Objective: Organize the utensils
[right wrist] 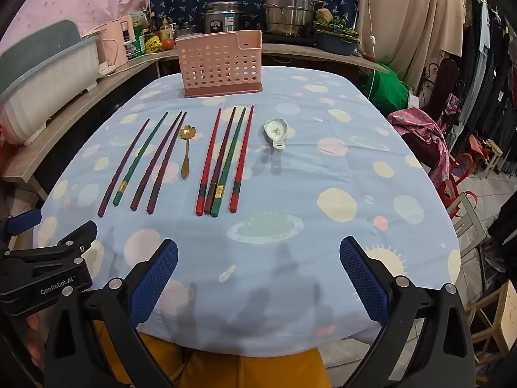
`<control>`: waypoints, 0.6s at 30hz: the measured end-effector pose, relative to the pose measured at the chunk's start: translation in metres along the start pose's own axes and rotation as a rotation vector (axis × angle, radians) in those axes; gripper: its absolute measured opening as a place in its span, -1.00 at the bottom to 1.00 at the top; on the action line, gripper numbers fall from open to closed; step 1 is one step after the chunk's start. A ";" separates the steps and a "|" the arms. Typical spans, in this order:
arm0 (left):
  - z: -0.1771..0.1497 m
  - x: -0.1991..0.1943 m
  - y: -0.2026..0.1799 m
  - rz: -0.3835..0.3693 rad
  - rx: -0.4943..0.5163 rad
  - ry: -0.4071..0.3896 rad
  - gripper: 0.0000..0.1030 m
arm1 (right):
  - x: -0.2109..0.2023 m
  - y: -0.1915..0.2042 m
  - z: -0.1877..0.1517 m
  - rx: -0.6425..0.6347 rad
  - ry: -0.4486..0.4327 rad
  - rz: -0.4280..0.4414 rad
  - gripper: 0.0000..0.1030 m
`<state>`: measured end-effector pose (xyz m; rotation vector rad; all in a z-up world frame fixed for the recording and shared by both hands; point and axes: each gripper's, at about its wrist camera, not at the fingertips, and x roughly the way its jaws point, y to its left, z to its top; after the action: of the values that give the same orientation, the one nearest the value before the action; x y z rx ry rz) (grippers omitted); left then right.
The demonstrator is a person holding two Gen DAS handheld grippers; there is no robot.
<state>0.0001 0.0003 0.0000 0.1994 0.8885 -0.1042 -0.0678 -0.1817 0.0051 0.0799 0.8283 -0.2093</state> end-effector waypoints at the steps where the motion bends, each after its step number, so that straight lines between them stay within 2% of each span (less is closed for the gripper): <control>1: 0.000 0.000 0.000 0.000 0.001 0.000 0.86 | 0.000 0.000 0.000 0.000 0.002 0.000 0.87; 18: 0.000 0.004 0.002 0.005 0.002 0.000 0.86 | -0.001 0.002 0.002 -0.004 -0.003 -0.005 0.87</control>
<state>0.0030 0.0023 -0.0028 0.2030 0.8879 -0.1008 -0.0671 -0.1801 0.0069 0.0739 0.8261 -0.2121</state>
